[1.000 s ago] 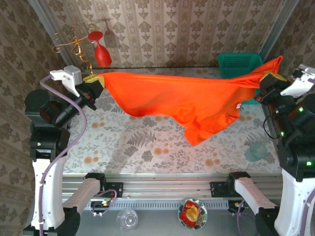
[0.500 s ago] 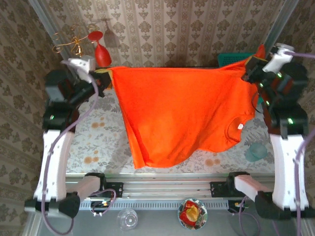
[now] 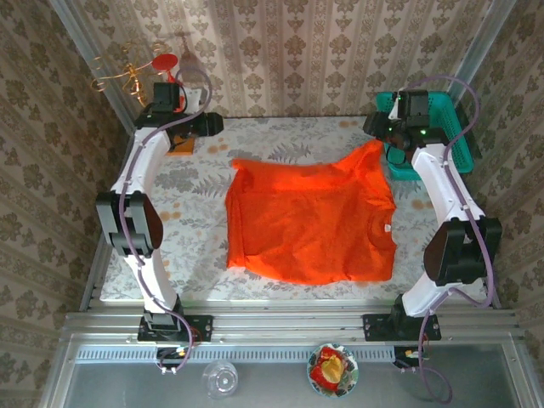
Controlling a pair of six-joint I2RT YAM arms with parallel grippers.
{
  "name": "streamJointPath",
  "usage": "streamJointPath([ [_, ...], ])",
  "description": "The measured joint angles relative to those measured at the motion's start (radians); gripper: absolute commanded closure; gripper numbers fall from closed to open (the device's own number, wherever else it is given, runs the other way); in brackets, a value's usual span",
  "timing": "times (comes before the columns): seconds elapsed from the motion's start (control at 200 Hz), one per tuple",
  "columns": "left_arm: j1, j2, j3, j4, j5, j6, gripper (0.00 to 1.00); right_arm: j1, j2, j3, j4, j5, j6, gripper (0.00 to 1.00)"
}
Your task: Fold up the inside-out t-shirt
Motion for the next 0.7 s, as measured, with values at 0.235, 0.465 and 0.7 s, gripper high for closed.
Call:
streamJointPath([
  [0.235, -0.051, -0.199, -0.254, -0.023, -0.095, -0.002, 0.45, 0.074, -0.123, -0.167, -0.005, -0.039, 0.009, 0.47],
  [0.465, -0.192, -0.436, -0.579, -0.060, -0.241, -0.093, 0.49, 0.214, -0.198, -0.331, -0.042, -0.101, 0.024, 0.52],
  [0.7, -0.462, -0.605, -0.839, -0.150, -0.461, -0.335, 0.56, 0.433, -0.248, -0.500, -0.053, -0.149, 0.136, 0.58],
])
